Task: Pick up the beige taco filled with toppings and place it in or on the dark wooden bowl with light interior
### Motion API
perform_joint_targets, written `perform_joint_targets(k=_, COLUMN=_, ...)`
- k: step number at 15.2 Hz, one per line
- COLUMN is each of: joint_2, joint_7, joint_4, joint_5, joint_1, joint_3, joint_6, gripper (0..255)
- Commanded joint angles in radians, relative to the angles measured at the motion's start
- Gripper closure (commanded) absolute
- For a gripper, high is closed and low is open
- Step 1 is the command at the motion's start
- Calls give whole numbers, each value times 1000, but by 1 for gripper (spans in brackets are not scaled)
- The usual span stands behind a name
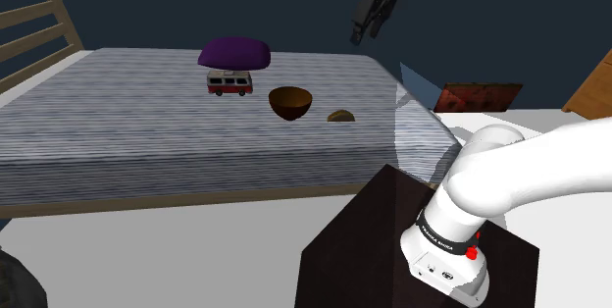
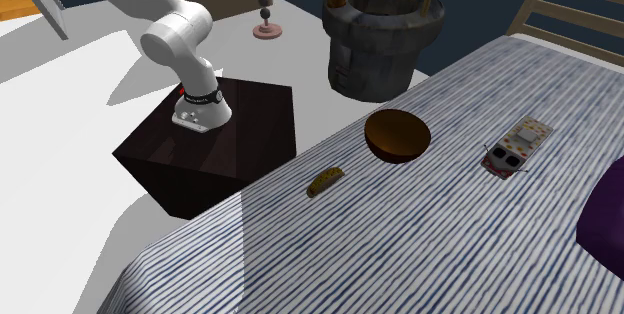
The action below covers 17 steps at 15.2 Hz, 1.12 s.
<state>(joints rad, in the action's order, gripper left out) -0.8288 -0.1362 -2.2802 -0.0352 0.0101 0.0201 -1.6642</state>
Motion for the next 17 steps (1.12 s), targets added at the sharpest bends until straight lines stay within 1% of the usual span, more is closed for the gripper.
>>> perform_joint_targets(k=1, joint_2=0, joint_7=0, joint_4=0, joint_5=0, joint_1=0, joint_3=0, joint_6=0, gripper=0)
perform_joint_targets(k=5, joint_2=27, joint_7=-131, joint_4=-81, joint_5=46, joint_1=-9, joint_3=68, joint_6=-83, gripper=0)
perform_joint_targets(k=9, joint_2=80, joint_7=-260, joint_4=-141, joint_5=93, joint_1=-16, joint_3=139, joint_6=-172, gripper=0)
perform_joint_targets(k=13, joint_2=159, joint_7=-389, joint_4=-178, joint_5=136, joint_1=-22, joint_3=212, joint_6=-267, gripper=0)
perform_joint_targets(k=17, joint_2=264, joint_7=-518, joint_4=-191, joint_5=170, joint_1=-33, joint_3=285, joint_6=-368, gripper=0)
